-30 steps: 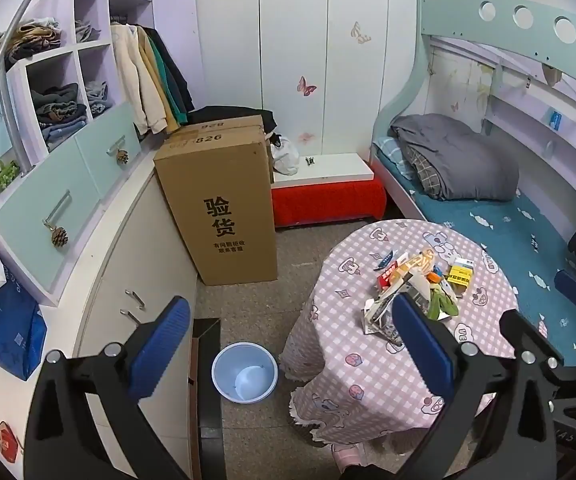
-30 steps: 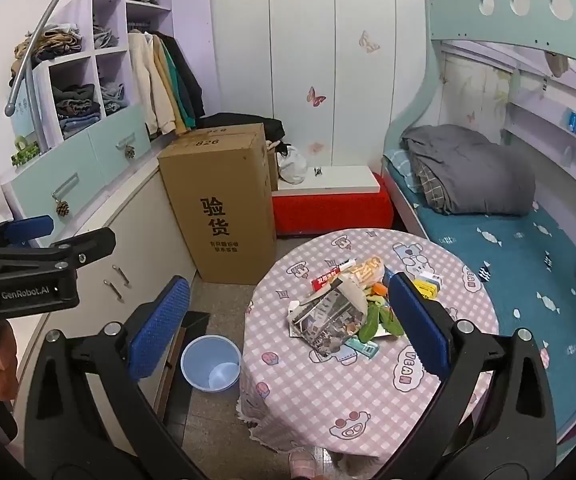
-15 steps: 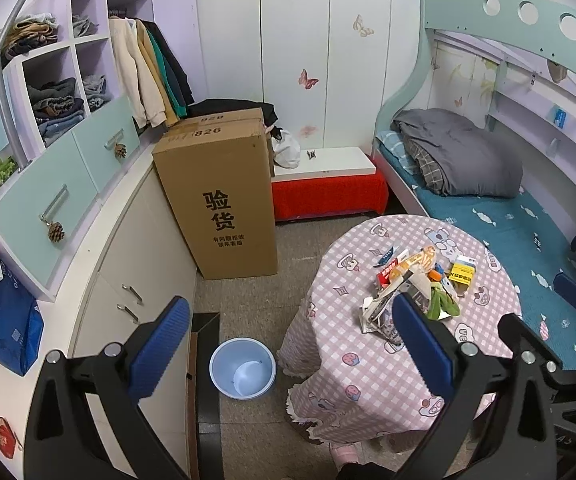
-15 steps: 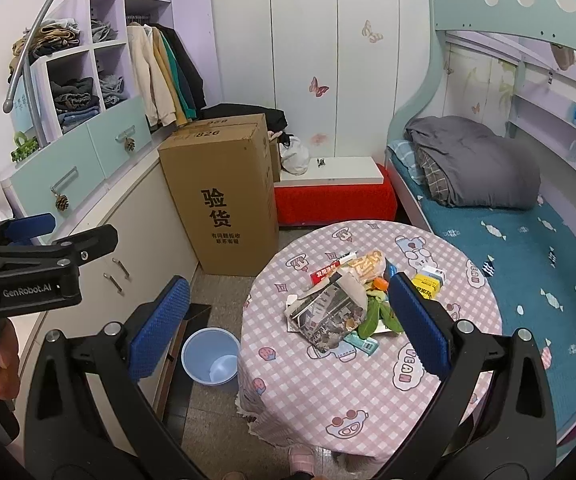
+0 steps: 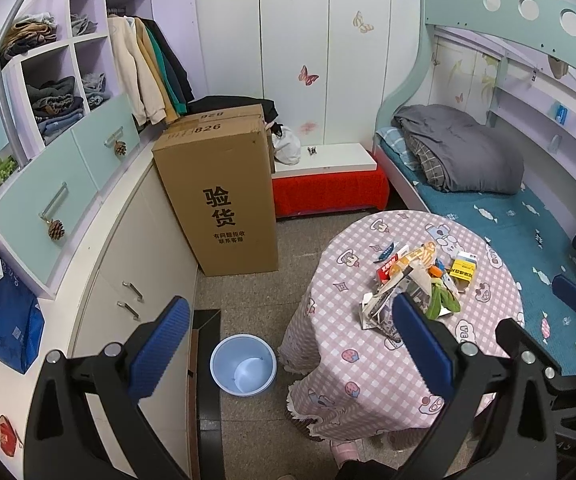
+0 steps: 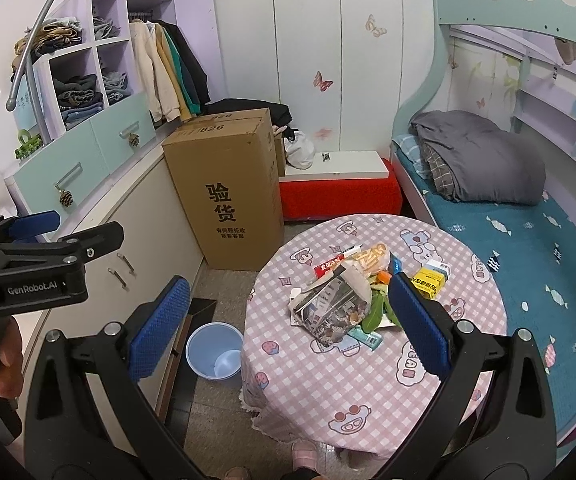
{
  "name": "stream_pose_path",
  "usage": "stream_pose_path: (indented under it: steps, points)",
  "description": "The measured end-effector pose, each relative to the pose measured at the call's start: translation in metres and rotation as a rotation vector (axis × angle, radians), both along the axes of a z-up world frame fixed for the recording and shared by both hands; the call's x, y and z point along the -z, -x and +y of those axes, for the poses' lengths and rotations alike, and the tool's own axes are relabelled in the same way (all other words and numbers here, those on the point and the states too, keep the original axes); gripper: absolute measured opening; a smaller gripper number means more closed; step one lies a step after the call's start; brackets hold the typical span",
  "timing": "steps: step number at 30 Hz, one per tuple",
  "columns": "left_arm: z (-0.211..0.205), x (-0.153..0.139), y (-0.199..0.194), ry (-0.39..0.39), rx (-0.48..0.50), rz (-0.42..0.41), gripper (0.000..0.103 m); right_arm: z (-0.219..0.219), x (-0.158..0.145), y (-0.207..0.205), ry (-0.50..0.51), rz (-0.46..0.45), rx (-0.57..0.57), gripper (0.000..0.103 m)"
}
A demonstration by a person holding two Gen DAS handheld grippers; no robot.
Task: Collect trash
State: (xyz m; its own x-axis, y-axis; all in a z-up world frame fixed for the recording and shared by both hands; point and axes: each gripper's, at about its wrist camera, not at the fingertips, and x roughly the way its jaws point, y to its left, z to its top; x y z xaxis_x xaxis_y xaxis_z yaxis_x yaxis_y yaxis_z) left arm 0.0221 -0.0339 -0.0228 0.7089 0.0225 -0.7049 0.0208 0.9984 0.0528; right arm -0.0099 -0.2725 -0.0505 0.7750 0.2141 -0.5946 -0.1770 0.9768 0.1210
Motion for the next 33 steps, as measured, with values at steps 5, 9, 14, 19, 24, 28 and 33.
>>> stream_pose_path:
  steps: [5, 9, 14, 19, 24, 28, 33]
  points:
    - [0.000, 0.002, 0.004, -0.005, -0.006, 0.001, 0.099, 0.001, 0.000, 0.002, -0.001, 0.005, -0.004, 0.097]
    - [0.003, 0.002, 0.006, 0.002, -0.014, 0.006, 0.099, 0.003, -0.002, 0.004, 0.000, 0.008, -0.010, 0.097]
    - [0.006, 0.001, 0.007, 0.002, -0.018, 0.011, 0.099, 0.006, -0.002, 0.006, 0.002, 0.013, -0.016, 0.097]
    - [0.007, 0.001, 0.007, 0.002, -0.016, 0.012, 0.099, 0.008, -0.002, 0.009, 0.002, 0.013, -0.019, 0.097]
    - [0.009, 0.001, 0.011, 0.003, -0.015, 0.013, 0.099, 0.008, -0.002, 0.009, 0.000, 0.016, -0.019, 0.097]
    - [0.011, 0.002, 0.014, 0.004, -0.011, 0.015, 0.099, 0.010, -0.001, 0.012, 0.002, 0.016, -0.018, 0.097]
    - [0.013, 0.001, 0.020, 0.003, -0.002, 0.018, 0.099, 0.013, 0.001, 0.019, 0.003, 0.017, -0.009, 0.097]
